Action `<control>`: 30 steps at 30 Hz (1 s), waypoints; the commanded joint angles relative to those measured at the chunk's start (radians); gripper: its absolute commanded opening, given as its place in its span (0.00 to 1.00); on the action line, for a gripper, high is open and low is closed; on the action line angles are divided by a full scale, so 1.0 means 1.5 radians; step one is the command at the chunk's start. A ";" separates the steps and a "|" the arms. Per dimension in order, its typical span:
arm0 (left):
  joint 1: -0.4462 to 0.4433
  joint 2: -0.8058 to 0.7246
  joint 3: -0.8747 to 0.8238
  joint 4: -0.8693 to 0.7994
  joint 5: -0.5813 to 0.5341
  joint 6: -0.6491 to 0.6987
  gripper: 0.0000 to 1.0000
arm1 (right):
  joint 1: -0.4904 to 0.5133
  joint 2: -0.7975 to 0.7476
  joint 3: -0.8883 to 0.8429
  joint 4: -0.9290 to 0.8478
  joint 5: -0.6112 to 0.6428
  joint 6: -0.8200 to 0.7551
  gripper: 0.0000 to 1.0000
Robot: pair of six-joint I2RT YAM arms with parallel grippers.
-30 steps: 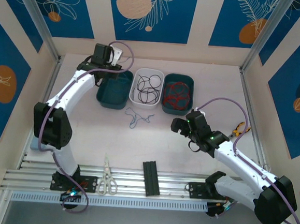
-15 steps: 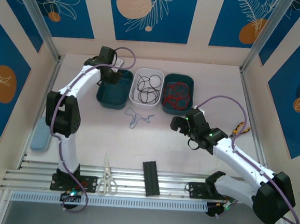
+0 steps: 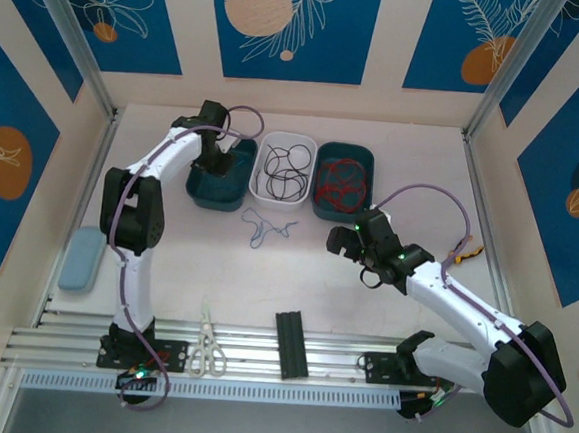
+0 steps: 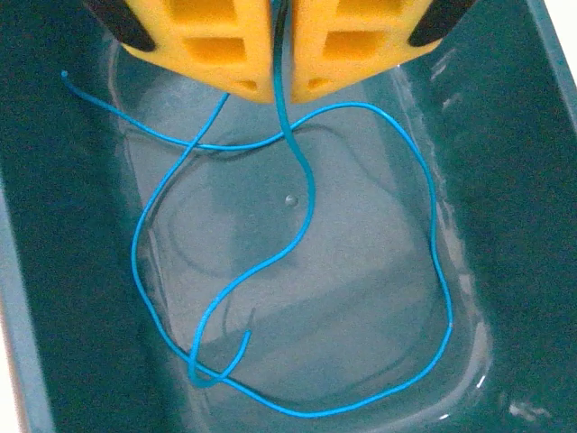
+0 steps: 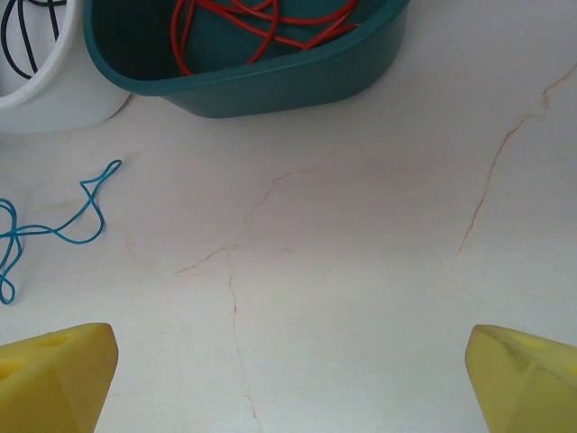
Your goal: Untangle the cables
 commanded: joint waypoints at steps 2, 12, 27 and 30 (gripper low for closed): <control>0.007 0.000 0.031 -0.029 -0.012 0.004 0.31 | -0.002 0.004 0.021 0.000 -0.007 0.011 0.99; 0.006 -0.069 0.021 -0.032 -0.017 -0.010 0.59 | -0.003 0.015 0.028 0.002 -0.011 0.012 0.99; -0.017 -0.413 -0.373 0.253 0.109 -0.236 1.00 | 0.014 0.045 0.044 0.007 -0.023 0.009 1.00; -0.027 -0.483 -0.492 0.332 0.093 -0.297 1.00 | 0.029 0.061 0.061 0.009 -0.031 -0.010 0.96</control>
